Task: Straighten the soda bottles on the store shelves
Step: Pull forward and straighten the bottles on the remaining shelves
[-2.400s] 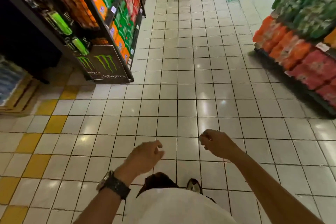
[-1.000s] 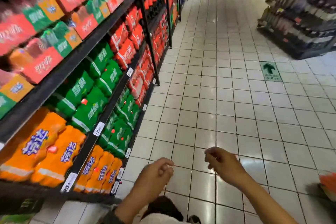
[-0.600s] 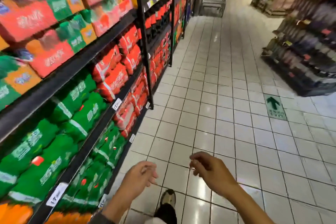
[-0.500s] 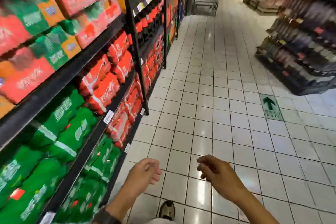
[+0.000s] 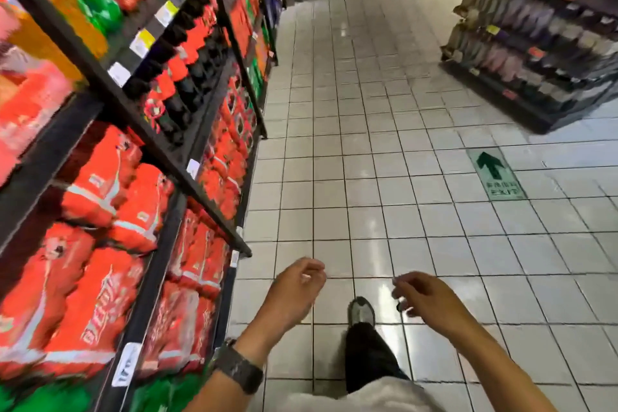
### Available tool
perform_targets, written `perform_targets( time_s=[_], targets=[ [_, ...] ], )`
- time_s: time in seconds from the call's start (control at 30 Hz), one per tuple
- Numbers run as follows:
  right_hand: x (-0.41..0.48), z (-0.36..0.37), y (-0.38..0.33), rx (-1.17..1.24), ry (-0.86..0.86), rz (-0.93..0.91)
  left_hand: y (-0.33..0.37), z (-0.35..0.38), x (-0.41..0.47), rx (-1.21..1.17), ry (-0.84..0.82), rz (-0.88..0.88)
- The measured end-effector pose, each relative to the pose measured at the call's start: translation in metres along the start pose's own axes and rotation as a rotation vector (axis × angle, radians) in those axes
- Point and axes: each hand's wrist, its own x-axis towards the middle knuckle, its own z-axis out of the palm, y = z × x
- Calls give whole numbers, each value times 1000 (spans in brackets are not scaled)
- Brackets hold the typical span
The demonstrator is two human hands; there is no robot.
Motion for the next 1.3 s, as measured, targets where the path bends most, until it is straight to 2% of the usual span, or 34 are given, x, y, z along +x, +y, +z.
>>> perform_targets(
  time_s=[0.17, 0.43, 0.63, 0.77, 0.87, 0.97, 1.07, 1.17, 1.3],
  targets=[
    [118, -22, -73, -7, -118, 61, 49, -30, 93, -81, 38, -139],
    [285, -2, -262, -157, -229, -215, 115, -108, 209, -249, 295, -40],
    [366, 59, -384, -223, -379, -471, 126, -169, 308, -351, 474, -89],
    [417, 98, -433, -245, -488, -494, 136, -212, 388, -400, 563, -102],
    [461, 117, -469, -324, -535, -452, 161, -241, 443, -399, 518, -103],
    [506, 135, -505, -373, -535, -456, 193, -271, 489, -339, 493, -4],
    [547, 156, -530, -393, -544, -460, 219, -302, 522, -243, 580, 63],
    [582, 179, -552, -427, -625, -492, 230, -331, 543, -188, 683, 123],
    [626, 223, -579, -523, -762, -565, 212, -357, 556, -116, 828, 29]
  ],
)
